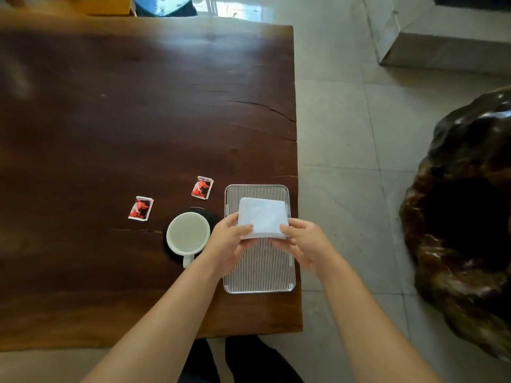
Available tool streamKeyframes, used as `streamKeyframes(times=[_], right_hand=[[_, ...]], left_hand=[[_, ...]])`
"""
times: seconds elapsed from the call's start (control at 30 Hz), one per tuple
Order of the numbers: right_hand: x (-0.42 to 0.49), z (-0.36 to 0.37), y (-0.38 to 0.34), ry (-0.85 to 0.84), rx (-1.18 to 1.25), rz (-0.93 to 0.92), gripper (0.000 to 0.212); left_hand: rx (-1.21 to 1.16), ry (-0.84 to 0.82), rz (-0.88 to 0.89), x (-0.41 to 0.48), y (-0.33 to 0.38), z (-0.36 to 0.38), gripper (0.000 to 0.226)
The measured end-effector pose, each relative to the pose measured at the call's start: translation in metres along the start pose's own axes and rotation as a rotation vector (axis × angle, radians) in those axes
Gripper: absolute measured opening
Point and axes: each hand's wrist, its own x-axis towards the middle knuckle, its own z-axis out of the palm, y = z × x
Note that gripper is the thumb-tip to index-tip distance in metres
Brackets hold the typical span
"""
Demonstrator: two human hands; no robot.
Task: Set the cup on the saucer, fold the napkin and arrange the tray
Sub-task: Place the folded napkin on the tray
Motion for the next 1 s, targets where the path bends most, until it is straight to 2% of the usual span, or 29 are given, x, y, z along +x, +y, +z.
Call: streamKeyframes(times=[0.17, 0.27, 0.43, 0.53, 1.0], right_hand=[[0.029, 0.002, 0.003, 0.037, -0.009, 0.003, 0.04], [0.047, 0.007, 0.005, 0.086, -0.018, -0.02, 0.041], [0.074, 0.01, 0.015, 0.218, -0.06, -0.06, 0.034], [0.086, 0.012, 0.022, 0.281, -0.131, -0.082, 0.023], [0.103, 0.013, 0.037, 0.432, -0.276, -0.139, 0.013]], left_hand=[[0.085, 0.008, -0.014, 0.023, -0.002, -0.003, 0.03], [0.221, 0.136, 0.041, 0.044, -0.008, -0.003, 0.033], [0.368, 0.342, 0.119, 0.074, -0.017, -0.013, 0.044], [0.481, 0.411, 0.191, 0.082, -0.019, -0.016, 0.04], [0.703, 0.449, 0.272, 0.092, -0.027, -0.019, 0.042]])
